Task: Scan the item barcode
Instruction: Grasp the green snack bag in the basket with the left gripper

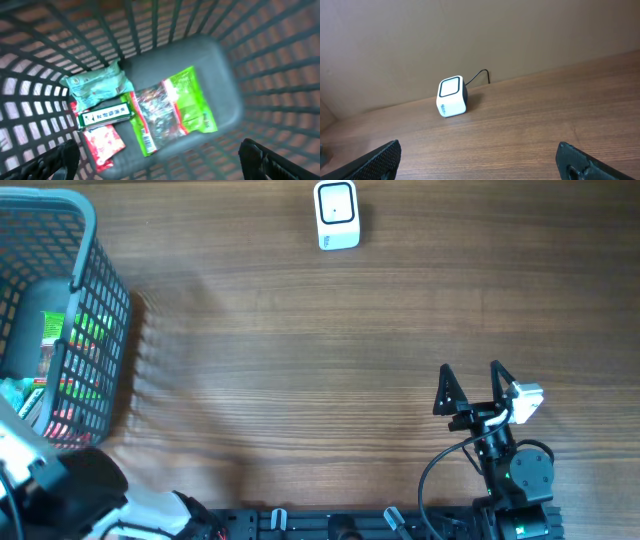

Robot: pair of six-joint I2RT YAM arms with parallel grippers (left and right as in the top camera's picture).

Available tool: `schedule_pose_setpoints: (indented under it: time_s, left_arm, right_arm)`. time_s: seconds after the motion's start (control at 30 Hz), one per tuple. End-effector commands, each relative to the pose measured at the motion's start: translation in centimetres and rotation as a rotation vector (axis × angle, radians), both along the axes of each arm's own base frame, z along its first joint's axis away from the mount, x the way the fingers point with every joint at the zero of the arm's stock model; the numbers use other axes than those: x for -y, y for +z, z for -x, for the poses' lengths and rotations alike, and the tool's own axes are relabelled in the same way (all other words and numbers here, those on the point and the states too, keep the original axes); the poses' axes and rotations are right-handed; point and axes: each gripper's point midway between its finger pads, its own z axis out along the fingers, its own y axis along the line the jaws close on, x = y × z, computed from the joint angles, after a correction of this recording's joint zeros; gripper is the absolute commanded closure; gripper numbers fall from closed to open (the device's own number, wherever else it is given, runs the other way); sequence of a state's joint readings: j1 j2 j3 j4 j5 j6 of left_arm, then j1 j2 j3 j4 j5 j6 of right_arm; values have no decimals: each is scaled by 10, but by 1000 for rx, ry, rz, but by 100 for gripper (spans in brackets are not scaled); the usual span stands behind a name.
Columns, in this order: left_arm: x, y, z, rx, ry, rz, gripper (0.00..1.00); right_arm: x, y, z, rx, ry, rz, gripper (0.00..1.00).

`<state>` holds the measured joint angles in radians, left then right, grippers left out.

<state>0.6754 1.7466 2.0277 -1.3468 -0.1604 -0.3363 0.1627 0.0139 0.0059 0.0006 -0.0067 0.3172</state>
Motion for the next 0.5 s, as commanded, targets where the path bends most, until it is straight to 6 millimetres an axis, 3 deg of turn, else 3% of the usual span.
schedule_pose_setpoints:
  time_s: [0.0, 0.03, 0.27, 0.47]
  left_arm:
    - [1, -72, -7, -194, -176, 112, 0]
    - [2, -95, -5, -249, -210, 146, 0]
    - [13, -187, 8, -386, -298, 246, 0]
    - [24, -244, 13, -372, -332, 269, 0]
  right_arm:
    - [2, 2, 0, 7, -12, -2, 0]
    - [2, 2, 0, 8, -12, -1, 0]
    - [2, 2, 0, 7, -12, -2, 0]
    - [2, 2, 0, 7, -12, -2, 0]
